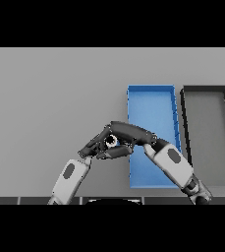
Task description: Pick up the blue pipe and place it into the blue bin.
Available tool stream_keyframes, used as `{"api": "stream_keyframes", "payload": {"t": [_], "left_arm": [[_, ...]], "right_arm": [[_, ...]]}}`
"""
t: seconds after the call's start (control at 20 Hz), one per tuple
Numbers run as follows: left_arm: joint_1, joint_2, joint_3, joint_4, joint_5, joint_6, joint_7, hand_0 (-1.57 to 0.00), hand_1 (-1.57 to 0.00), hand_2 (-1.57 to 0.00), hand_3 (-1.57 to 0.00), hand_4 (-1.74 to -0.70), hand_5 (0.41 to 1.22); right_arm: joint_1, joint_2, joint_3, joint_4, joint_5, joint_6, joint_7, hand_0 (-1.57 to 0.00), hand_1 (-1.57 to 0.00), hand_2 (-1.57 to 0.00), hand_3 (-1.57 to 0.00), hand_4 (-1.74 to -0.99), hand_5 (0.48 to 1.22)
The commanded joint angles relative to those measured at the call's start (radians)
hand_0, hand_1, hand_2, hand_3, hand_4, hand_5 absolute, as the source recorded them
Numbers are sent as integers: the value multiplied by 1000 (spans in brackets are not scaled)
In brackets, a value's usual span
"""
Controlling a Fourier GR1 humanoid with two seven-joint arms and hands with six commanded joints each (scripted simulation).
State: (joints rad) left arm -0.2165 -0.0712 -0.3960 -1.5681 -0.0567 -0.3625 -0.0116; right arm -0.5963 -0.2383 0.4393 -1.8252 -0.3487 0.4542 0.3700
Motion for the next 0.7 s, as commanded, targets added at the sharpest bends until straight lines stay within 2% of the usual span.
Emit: {"api": "stream_keyframes", "payload": {"t": [0.0,0.1,0.15,0.25,0.3,0.35,0.4,0.45,0.5,0.6,0.65], "left_arm": [[1,6,3,-4,0,-4,5,-1571,-1571,-1571,-1433,-1728,1221],[-6,1,-5,-12,-11,1,19,-1571,-1571,-1571,-1426,-1731,1221],[-9,8,-1,-5,-12,5,0,-1571,-1571,-1571,-1422,-1731,1221],[-3,20,-6,-10,-51,38,-46,-1571,-1571,-1571,-1454,-1724,1221],[-10,18,-11,6,-78,54,-49,-1462,-1342,-1293,-1166,-1599,1221],[-18,27,-10,2,-76,28,-44,-1169,-1073,-1034,-933,-1475,1221],[-20,42,-5,6,-77,-6,-51,-935,-858,-827,-746,-1372,1221],[-21,46,-4,6,-90,-26,-65,-748,-687,-662,-596,-1282,1221],[-20,53,3,-2,-97,-50,-72,-598,-549,-529,-477,-1206,1221],[-19,44,7,-6,-124,-60,-19,-383,-351,-338,-305,-1085,1029],[-15,36,9,-9,-120,-54,2,-306,-281,-270,-244,-1047,938]], "right_arm": [[9,-1,5,0,5,-6,-18,-1511,-1511,-1514,-1462,-1710,1125],[15,-5,2,-3,-4,-23,-44,-1533,-1533,-1535,-1501,-1721,1160],[3,8,5,1,-1,-40,-14,-1540,-1540,-1542,-1515,-1725,1172],[18,5,2,-11,17,-46,-33,-1551,-1551,-1552,-1535,-1731,1190],[9,5,-2,-3,31,-47,-16,-1555,-1555,-1556,-1542,-1733,1196],[21,1,1,-15,37,-46,-34,-1558,-1558,-1559,-1548,-1734,1201],[15,14,9,-10,41,-56,-18,-1561,-1561,-1561,-1553,-1736,1205],[9,22,12,-20,35,-64,17,-1563,-1563,-1563,-1556,-1737,1208],[13,24,10,-35,28,-73,25,-1565,-1565,-1565,-1559,-1738,1211],[15,24,12,-33,44,-78,27,-1567,-1567,-1567,-1563,-1739,1214],[8,28,5,-30,44,-83,45,-1568,-1568,-1568,-1565,-1739,1216]]}}
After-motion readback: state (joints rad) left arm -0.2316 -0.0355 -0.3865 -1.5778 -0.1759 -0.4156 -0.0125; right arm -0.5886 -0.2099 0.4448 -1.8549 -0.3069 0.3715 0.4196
